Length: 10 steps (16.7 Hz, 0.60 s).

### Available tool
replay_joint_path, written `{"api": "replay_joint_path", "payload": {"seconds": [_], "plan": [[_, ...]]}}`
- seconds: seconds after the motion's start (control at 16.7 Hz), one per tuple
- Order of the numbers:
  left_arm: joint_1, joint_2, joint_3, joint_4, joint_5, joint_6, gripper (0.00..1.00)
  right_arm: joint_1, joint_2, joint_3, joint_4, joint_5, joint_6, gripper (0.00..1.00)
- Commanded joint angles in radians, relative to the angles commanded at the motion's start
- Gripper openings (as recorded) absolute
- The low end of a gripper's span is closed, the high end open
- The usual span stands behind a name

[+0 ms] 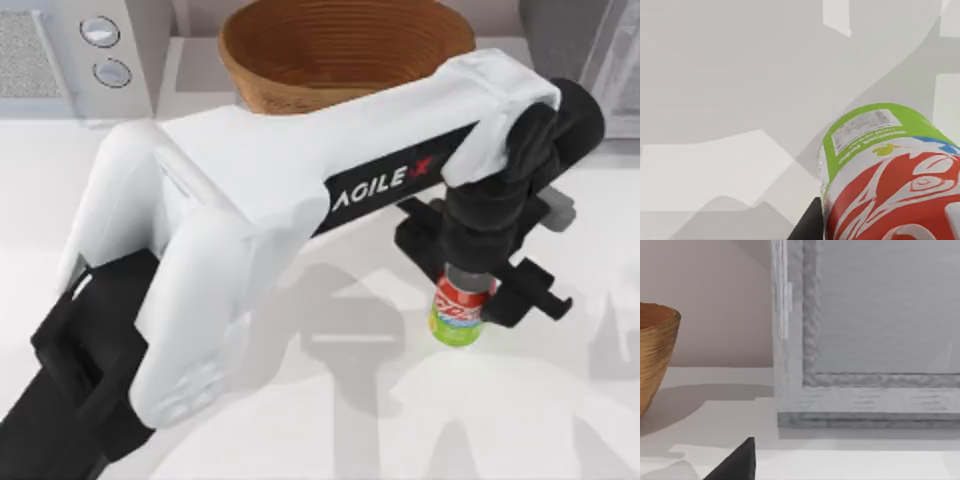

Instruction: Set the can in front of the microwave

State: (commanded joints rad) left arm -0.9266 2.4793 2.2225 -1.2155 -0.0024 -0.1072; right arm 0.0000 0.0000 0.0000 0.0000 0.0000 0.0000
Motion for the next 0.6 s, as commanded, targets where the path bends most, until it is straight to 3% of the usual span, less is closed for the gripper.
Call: {"api": "replay_joint_path", "payload": {"seconds": [0.6], "plan": [[-0.001, 0.019, 0.194, -0.174, 0.0, -0.001, 0.0, 0.0, 0.0, 0.0, 0.0, 0.0, 0.0, 1.0]]}}
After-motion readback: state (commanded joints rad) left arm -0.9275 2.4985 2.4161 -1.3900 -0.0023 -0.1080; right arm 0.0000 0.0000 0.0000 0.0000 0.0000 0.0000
